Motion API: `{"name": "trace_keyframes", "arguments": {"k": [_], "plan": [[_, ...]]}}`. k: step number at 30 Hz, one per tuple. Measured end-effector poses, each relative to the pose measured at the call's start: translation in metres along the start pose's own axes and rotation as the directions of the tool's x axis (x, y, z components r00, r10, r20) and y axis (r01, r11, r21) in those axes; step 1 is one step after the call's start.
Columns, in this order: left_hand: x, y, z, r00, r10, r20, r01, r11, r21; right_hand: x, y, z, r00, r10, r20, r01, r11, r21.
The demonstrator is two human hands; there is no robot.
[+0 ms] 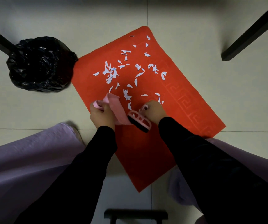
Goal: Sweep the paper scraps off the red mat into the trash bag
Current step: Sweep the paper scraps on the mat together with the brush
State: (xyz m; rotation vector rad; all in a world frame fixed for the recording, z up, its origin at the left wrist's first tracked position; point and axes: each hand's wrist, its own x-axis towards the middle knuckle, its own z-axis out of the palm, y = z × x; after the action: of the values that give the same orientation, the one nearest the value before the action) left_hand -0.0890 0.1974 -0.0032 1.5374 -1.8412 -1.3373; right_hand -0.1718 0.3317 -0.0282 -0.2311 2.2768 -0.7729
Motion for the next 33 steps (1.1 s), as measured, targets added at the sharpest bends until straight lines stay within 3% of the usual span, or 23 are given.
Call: {"name": "trace_keyframes", "arguments": {"k": [8,16,25,33], "plan": [[0.009,-0.003,-0.006,1.0,-0.009,-0.001,0.009,1.0,0.009,0.005,0.007,-0.025,0.979,0.071,-0.189,-0.062,0.997,0.052],[0.012,-0.007,-0.011,1.0,-0.027,-0.006,0.027,0.999,-0.02,0.007,-0.029,0.013,0.991,-0.043,-0.124,0.053,0.995,0.08],[0.016,-0.011,-0.01,0.999,-0.026,-0.024,0.026,1.0,-0.003,0.013,-0.006,-0.001,0.948,0.084,-0.308,-0.037,0.987,0.157],[0.015,-0.01,-0.008,1.0,-0.017,-0.025,0.017,0.999,-0.027,0.008,-0.022,0.033,0.976,-0.011,-0.216,0.039,0.992,0.124]]}}
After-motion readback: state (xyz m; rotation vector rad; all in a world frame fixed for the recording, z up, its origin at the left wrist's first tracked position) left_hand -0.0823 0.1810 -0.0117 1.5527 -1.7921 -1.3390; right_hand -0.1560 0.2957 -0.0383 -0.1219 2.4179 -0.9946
